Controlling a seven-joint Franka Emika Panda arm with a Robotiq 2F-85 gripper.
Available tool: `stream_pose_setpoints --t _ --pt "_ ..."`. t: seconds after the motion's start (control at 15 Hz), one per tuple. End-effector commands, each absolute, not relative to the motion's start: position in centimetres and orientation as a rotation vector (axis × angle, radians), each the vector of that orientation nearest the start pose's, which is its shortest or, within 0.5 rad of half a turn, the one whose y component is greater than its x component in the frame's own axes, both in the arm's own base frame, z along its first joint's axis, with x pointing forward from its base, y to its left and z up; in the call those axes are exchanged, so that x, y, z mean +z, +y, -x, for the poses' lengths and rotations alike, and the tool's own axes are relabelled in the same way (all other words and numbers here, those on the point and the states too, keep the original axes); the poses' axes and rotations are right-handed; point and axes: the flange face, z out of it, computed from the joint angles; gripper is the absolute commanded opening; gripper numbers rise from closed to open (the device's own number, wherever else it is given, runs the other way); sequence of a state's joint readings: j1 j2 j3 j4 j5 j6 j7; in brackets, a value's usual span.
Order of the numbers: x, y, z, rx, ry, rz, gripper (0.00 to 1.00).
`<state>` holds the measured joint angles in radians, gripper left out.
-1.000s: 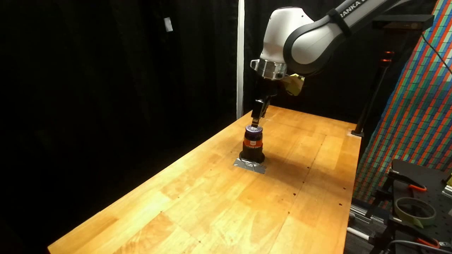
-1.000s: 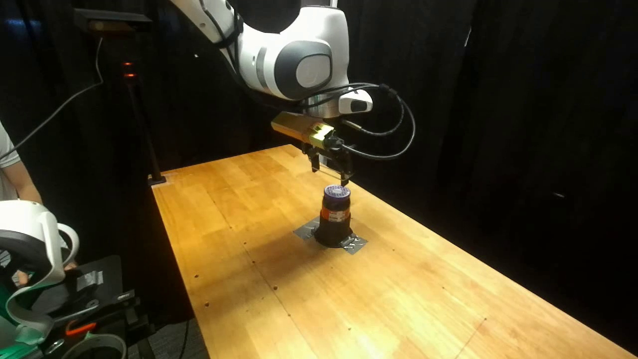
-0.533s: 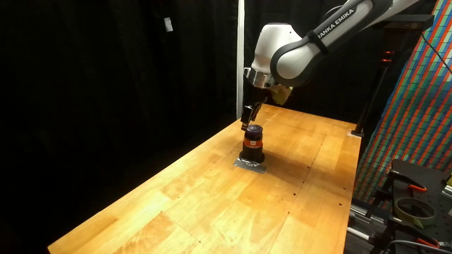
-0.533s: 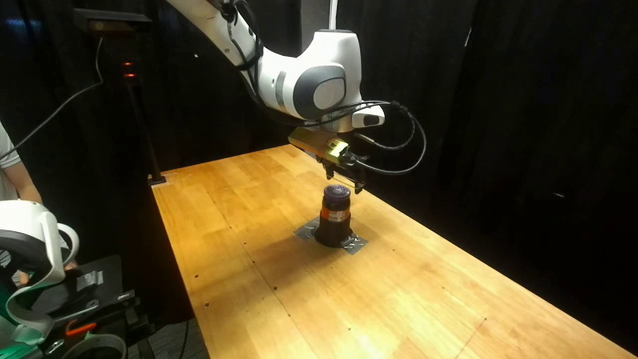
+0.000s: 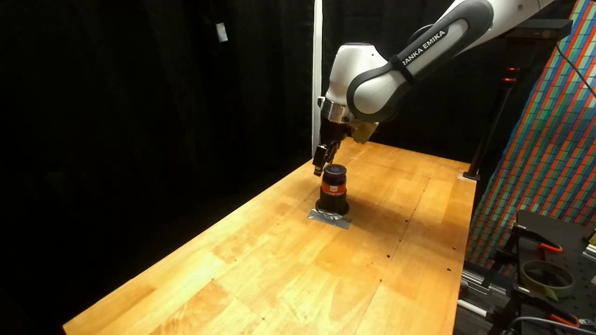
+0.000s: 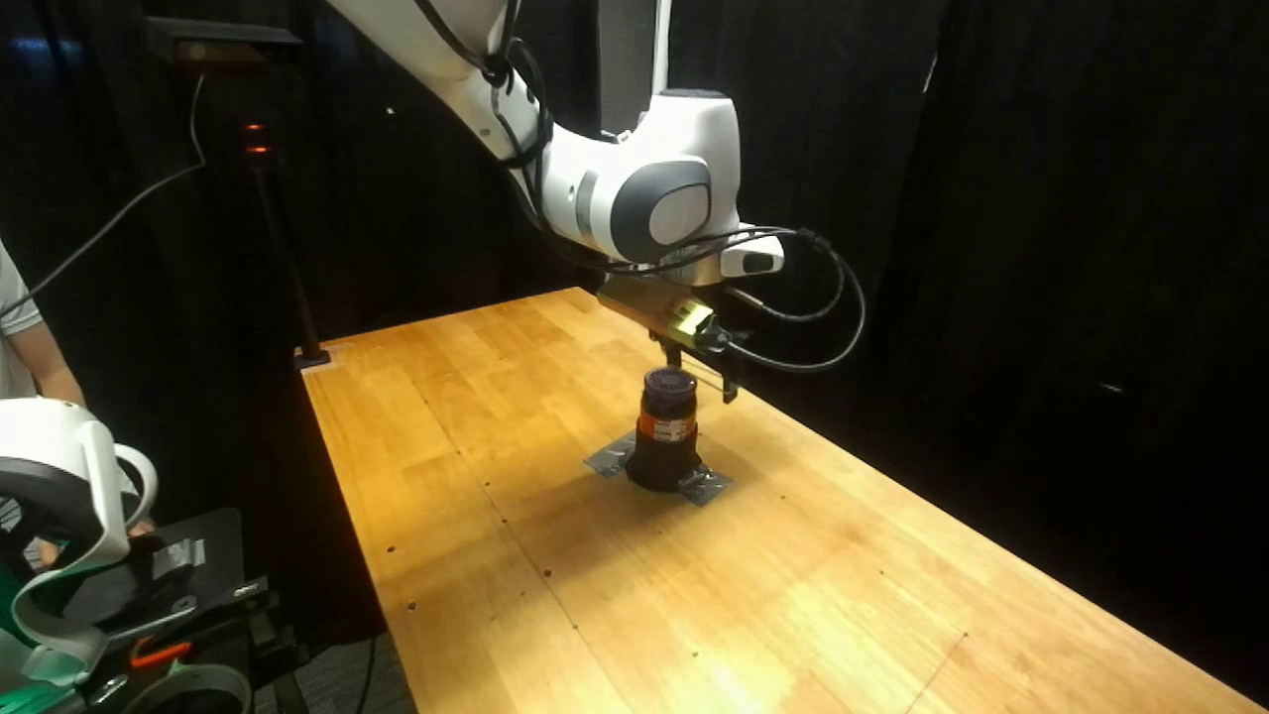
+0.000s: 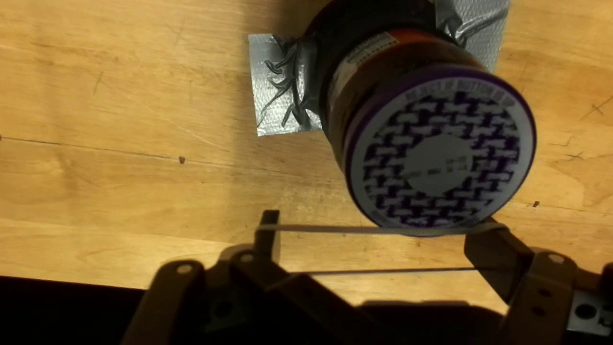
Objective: Put the rubber band on the cup
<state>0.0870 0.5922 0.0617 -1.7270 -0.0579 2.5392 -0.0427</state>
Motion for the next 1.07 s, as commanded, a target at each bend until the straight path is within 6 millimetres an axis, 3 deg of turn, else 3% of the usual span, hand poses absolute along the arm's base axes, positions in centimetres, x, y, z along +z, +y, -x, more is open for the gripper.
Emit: stream_pose_setpoints --t 0.0,0.27,0.67,1.0 --pt "26.1 9.6 -69.6 -0.337 -0.306 3.11 1.0" --pt "25.1 8.9 -69.3 -0.232 -0.261 3.141 1.0" --pt "26.7 9.3 -68.6 -0.04 -0.17 3.176 1.0" --pt "26.4 9.2 -67.6 0.279 -0.2 3.129 1.0"
